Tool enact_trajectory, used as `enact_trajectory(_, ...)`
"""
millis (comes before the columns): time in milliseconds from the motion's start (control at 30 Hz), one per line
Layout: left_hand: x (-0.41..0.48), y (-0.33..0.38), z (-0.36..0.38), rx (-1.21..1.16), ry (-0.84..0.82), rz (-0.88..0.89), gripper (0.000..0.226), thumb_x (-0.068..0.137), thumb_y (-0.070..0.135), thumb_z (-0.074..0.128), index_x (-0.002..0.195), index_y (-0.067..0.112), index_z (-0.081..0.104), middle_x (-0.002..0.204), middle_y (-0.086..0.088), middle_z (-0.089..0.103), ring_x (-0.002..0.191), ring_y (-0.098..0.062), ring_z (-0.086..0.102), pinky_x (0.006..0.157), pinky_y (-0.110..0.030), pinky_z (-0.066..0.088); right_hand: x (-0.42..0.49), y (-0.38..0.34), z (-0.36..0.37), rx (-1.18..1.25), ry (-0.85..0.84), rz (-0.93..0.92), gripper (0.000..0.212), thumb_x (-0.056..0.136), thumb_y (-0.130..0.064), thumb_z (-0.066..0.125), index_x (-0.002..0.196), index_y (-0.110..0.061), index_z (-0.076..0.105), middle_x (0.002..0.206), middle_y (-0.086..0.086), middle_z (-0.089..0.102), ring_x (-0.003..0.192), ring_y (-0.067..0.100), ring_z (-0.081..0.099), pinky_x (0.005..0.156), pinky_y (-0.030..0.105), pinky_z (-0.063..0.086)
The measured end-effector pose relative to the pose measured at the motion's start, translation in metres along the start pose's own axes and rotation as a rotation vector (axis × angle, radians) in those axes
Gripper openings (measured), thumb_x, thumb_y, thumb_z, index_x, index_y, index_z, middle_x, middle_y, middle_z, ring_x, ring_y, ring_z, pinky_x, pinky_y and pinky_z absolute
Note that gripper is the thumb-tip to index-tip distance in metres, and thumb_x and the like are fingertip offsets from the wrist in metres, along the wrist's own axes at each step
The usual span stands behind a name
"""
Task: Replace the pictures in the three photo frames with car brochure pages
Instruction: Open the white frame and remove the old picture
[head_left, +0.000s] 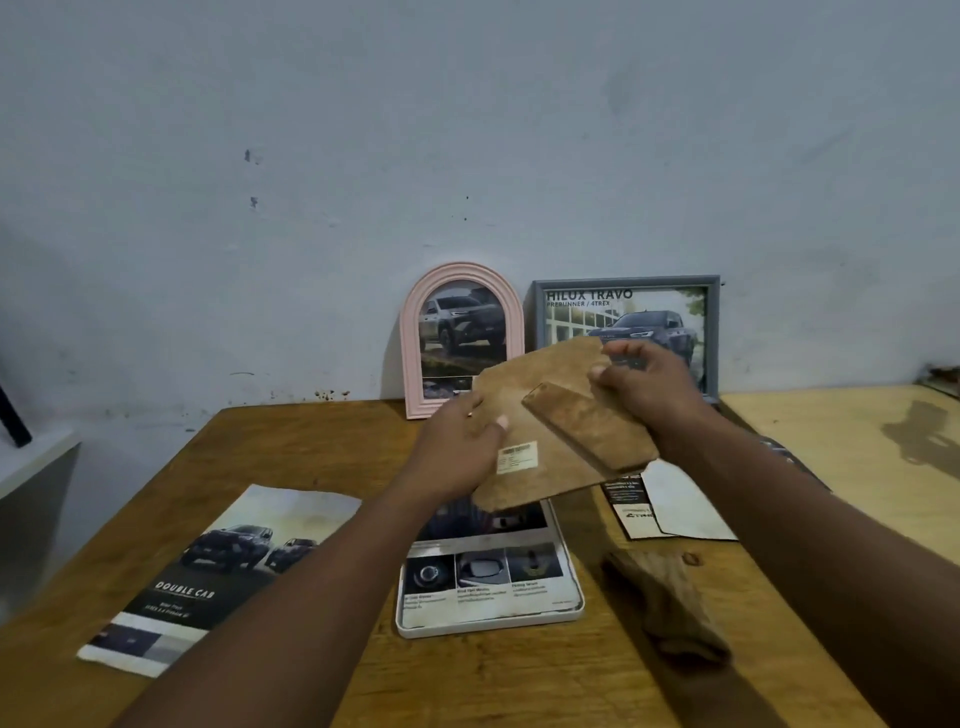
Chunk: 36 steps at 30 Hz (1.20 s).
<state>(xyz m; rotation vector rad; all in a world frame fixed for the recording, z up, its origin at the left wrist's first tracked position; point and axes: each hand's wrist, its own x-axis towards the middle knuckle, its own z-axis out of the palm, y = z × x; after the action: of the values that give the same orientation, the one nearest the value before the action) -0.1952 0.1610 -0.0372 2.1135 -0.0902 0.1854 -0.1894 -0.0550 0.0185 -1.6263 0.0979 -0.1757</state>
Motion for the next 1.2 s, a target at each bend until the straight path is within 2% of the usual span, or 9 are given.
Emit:
enact_trajectory(100,-0.001,0.0,0.022,0.074,-0.076,0.039,0.062,0.1,0.043,0.058,0.155,0.028,0.036,0.159,0.0,0.039,0.142,-0.025,0.041,0.114,-0.047,0.04,0.02,-0.018,-0.031,-0.279,0.076,-0.107,0.03,0.089,-0.004,0.066,0.117,-0.013,0.064,0.102,0.007,0.065,0.089,0.025,0.066,0.072,0.039,0.06)
enact_trajectory(233,0.0,-0.015,0.041,0.247,-0.136,0.063,0.067,0.099,0.046,0.058,0.157,0.028,0.031,0.164,0.002,0.03,0.148,-0.024,0.031,0.117,-0.042,0.032,0.036,-0.04,-0.051,-0.873,0.104,-0.336,0.029,0.089,-0.013,0.061,0.117,-0.018,0.061,0.101,0.009,0.066,0.087,0.024,0.059,0.063,0.029,0.045)
enact_trajectory(467,-0.003,-0.042,0.03,0.482,-0.062,0.081,0.069,0.096,0.043,0.063,0.156,0.03,0.032,0.162,0.003,0.033,0.147,-0.025,0.032,0.117,-0.048,0.034,0.022,-0.002,0.015,-1.425,-0.003,-0.535,0.036,0.089,-0.006,0.061,0.122,-0.017,0.05,0.103,0.01,0.064,0.083,0.027,0.062,0.067,0.041,0.054)
enact_trajectory(600,-0.01,-0.06,0.006,0.472,-0.042,0.017,0.065,0.098,0.039,0.061,0.155,0.027,0.033,0.159,0.0,0.037,0.143,-0.025,0.037,0.115,-0.045,0.038,0.011,0.028,0.065,-1.415,-0.171,-0.476,0.039,0.09,-0.021,0.064,0.127,-0.019,0.051,0.115,0.01,0.059,0.1,0.028,0.061,0.079,0.04,0.052)
enact_trajectory(733,-0.025,-0.083,-0.01,0.499,-0.051,0.052,0.049,0.099,0.032,0.058,0.146,0.027,0.045,0.142,0.001,0.054,0.129,-0.021,0.051,0.105,-0.038,0.046,0.012,0.058,0.092,-1.394,-0.29,-0.372,0.041,0.088,-0.026,0.068,0.126,-0.019,0.056,0.127,0.01,0.052,0.11,0.028,0.056,0.087,0.043,0.053)
enact_trajectory(833,-0.036,-0.094,-0.016,0.589,-0.046,0.064,0.048,0.103,0.034,0.051,0.149,0.024,0.041,0.147,0.003,0.05,0.131,-0.019,0.049,0.106,-0.036,0.043,0.012,0.079,0.094,-1.395,-0.362,-0.301,0.048,0.087,-0.026,0.068,0.133,-0.023,0.055,0.134,0.01,0.045,0.122,0.031,0.047,0.094,0.047,0.05)
enact_trajectory(933,-0.039,-0.097,-0.021,0.651,-0.019,0.058,0.05,0.105,0.038,0.046,0.152,0.024,0.038,0.151,0.001,0.049,0.132,-0.02,0.049,0.106,-0.038,0.043,0.012,0.089,0.086,-1.404,-0.374,-0.27,0.049,0.088,-0.02,0.066,0.136,-0.02,0.052,0.138,0.01,0.042,0.128,0.032,0.04,0.098,0.048,0.047)
enact_trajectory(1067,-0.038,-0.105,-0.031,0.668,-0.017,0.049,0.05,0.105,0.04,0.044,0.152,0.023,0.037,0.15,0.0,0.051,0.13,-0.021,0.051,0.104,-0.039,0.044,0.011,0.09,0.081,-1.33,-0.365,-0.242,0.046,0.09,-0.024,0.063,0.135,-0.021,0.054,0.139,0.009,0.043,0.129,0.031,0.038,0.102,0.047,0.044)
enact_trajectory(1200,-0.04,-0.109,-0.027,0.625,0.007,0.044,0.051,0.107,0.038,0.04,0.154,0.02,0.037,0.155,-0.001,0.045,0.135,-0.021,0.047,0.109,-0.038,0.041,0.002,0.096,0.087,-1.34,-0.303,-0.284,0.045,0.095,-0.039,0.049,0.135,-0.019,0.053,0.137,0.011,0.046,0.127,0.031,0.037,0.1,0.047,0.04)
